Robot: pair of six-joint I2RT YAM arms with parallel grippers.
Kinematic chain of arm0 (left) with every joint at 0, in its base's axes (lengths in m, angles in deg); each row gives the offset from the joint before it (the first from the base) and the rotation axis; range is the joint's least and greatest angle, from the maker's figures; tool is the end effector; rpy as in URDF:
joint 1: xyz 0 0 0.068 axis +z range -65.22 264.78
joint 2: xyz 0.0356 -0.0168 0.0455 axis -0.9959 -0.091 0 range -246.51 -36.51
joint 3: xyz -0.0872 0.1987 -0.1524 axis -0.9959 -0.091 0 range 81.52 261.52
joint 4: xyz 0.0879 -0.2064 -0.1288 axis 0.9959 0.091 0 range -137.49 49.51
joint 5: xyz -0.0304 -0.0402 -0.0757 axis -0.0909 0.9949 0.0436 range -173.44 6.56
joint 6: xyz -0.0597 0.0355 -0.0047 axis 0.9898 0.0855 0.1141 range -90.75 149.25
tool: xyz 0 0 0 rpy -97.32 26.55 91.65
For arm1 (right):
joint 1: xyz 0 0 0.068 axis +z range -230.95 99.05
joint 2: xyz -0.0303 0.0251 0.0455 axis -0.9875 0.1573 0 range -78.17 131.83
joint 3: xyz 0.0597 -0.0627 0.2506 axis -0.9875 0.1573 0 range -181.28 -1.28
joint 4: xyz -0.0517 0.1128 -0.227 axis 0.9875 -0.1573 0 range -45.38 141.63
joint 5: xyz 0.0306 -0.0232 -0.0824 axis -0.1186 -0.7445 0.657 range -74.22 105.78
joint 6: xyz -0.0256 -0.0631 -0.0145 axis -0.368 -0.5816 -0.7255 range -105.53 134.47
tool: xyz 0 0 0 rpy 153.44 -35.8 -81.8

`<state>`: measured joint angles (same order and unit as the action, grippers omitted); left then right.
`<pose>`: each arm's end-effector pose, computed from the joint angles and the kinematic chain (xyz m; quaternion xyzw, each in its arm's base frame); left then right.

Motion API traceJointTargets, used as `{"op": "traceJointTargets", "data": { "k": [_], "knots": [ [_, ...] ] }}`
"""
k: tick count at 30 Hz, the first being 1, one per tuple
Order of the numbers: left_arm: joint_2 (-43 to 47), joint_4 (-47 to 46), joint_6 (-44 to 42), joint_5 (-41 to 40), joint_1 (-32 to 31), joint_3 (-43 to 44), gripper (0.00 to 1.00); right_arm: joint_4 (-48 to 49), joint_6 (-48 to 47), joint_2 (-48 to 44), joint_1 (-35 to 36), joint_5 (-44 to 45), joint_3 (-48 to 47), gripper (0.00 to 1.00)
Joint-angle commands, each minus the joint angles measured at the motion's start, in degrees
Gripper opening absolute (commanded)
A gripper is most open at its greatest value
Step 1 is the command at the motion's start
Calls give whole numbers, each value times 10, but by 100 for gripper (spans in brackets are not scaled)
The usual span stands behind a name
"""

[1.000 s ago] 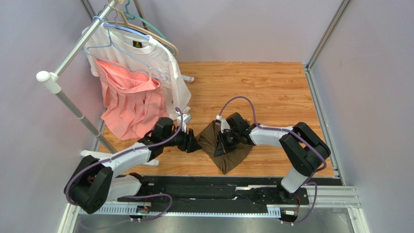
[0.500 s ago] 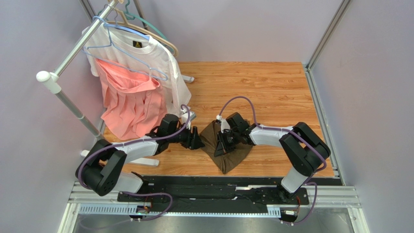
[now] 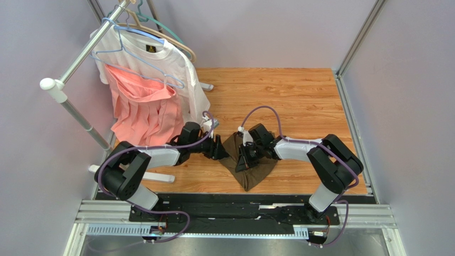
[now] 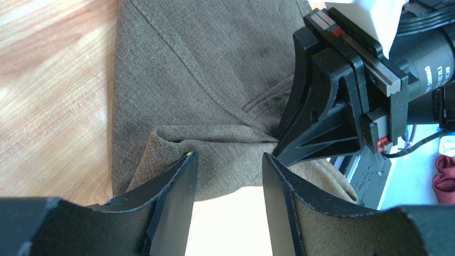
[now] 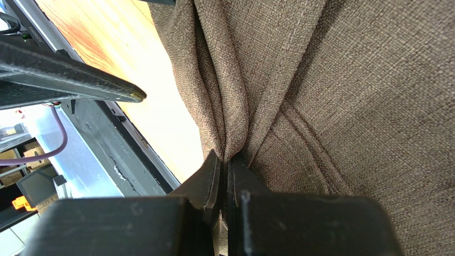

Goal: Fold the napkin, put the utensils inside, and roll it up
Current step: Roll the napkin with the utensil

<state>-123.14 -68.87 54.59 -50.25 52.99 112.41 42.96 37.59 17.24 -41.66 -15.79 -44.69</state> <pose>0.2309 -0.1796 0.1343 0.1808 0.8387 -0.4358 0.2721 0.2137 0.2131 0.1080 -0.1992 0.9120 0.3513 0.0721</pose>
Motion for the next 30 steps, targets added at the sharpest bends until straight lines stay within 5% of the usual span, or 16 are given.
{"op": "traceJointTargets", "data": {
  "k": [1,4,8,16,19,30],
  "knots": [
    [-13,-57,7,7,-1,8,56,-79,-17,24,-4,100,38,0],
    [-30,-78,15,2,-1,7,56,-83,-11,5,-4,103,42,9],
    [-48,-78,18,-10,-1,7,56,-96,-1,-44,-4,118,51,36],
    [-79,-81,20,2,-1,19,56,-158,5,-164,-4,150,54,46],
    [-88,-83,23,6,-1,24,55,-168,5,-183,-3,167,62,66],
    [-102,-84,29,17,-1,26,55,-182,17,-297,66,279,77,70]
  ]
}}
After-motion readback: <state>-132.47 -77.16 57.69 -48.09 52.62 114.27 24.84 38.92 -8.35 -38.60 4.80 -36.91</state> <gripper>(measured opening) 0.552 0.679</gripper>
